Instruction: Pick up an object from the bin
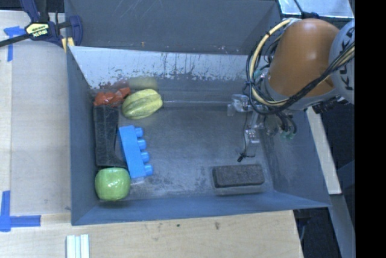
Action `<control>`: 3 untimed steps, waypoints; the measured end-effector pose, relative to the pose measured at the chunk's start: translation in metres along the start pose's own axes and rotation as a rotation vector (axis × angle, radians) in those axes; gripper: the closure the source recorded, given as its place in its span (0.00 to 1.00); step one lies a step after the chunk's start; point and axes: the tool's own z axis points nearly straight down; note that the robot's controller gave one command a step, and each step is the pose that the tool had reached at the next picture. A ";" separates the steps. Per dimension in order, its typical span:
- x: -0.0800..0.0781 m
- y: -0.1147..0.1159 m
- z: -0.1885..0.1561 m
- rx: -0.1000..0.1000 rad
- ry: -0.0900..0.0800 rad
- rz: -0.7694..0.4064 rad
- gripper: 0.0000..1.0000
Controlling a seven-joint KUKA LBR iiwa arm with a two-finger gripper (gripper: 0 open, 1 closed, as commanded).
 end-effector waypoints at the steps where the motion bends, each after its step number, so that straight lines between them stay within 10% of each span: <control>1: -0.002 0.000 -0.005 0.001 -0.009 -0.001 0.00; 3: 0.050 -0.025 0.061 0.000 -0.004 -0.128 0.00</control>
Offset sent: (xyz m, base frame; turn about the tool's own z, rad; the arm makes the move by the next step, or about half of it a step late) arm -0.0611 -0.0276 -0.0975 -0.1537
